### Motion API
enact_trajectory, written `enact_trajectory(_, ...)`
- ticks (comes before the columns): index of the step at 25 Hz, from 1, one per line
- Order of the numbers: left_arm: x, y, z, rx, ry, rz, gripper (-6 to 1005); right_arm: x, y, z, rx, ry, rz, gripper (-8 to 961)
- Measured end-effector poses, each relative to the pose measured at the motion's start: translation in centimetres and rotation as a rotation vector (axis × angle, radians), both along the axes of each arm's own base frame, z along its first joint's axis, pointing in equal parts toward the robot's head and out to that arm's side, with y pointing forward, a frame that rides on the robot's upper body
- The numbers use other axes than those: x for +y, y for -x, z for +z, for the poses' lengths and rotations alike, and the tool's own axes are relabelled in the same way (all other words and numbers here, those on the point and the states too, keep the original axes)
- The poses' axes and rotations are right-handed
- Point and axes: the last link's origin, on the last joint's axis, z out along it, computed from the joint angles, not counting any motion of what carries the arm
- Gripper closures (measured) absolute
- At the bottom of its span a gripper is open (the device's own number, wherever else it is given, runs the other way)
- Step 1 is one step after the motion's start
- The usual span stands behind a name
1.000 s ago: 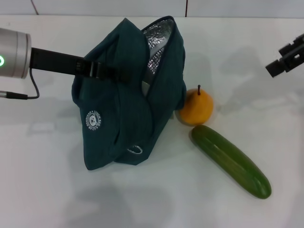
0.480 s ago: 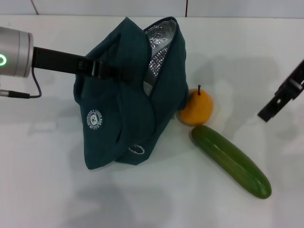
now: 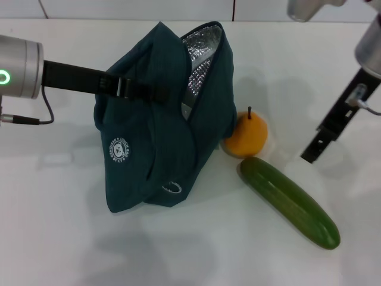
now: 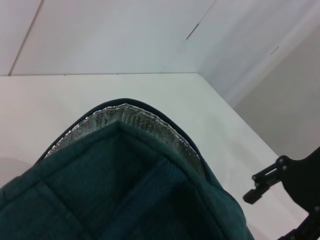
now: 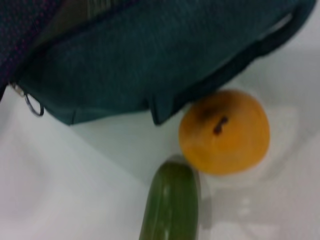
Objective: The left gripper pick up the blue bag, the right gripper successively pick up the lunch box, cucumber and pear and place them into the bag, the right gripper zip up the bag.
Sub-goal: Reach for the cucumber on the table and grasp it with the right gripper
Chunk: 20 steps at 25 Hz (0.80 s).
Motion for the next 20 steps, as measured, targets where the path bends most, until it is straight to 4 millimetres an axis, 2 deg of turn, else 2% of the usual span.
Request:
enact_trajectory(9,0.1,-0.3,-0.2,0.002,0.004,-0.016,959,0.0,-0.1,-2.8,0.025,0.019,0.031,121)
enact_trajectory(20,0.0,-0.3,-0.3,0.0,0.006,-0.015,959,-0.6,-1.0,-4.5,0.033,0.067,0.0,124)
